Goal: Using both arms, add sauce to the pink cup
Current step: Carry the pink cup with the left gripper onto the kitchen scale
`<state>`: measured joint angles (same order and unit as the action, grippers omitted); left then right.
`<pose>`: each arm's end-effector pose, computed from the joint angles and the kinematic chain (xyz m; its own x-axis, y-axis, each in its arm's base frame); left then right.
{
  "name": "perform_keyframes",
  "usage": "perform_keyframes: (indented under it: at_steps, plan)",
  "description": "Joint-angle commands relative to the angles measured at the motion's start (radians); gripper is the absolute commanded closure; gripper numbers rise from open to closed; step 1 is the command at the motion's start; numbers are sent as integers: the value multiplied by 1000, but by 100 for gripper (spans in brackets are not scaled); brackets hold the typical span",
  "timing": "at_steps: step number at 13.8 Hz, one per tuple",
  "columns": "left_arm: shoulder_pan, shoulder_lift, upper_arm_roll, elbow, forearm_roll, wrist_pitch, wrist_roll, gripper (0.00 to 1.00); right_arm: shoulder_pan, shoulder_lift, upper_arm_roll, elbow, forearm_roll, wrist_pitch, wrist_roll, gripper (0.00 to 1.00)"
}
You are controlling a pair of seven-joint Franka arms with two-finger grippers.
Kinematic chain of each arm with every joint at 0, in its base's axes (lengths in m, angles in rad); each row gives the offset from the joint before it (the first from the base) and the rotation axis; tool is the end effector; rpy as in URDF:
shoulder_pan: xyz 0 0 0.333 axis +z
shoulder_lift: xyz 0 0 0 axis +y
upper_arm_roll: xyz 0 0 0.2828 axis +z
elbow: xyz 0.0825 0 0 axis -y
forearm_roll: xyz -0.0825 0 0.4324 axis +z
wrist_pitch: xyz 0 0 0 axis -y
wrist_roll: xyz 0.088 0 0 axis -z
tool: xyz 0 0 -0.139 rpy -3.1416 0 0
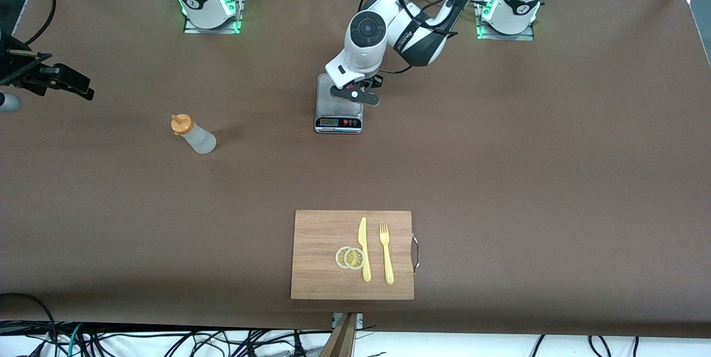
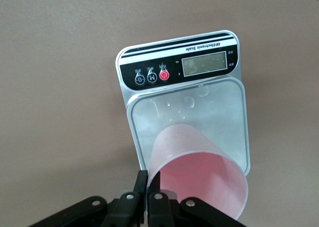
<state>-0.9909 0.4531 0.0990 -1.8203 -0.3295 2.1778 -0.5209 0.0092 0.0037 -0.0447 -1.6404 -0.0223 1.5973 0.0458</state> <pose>0.3967 -0.5253 0.1911 0.9627 -0.1856 -0.1971 -0.1631 -0.9787 0.1246 0.6017 -0.0244 0.5232 0.9957 -0.0806 -0.0457 -0.0795 -0.9965 0.0245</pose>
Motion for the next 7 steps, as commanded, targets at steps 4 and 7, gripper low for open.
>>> perform_keyframes:
  at_steps: [4, 7]
  plan:
    - [-35, 70, 18, 59, -22, 14, -33, 100, -5, -1, -1, 8, 15, -10, -15, 0]
    - [-38, 72, 19, 61, -23, 14, -31, 42, -5, -1, -1, 8, 15, -10, -15, 0]
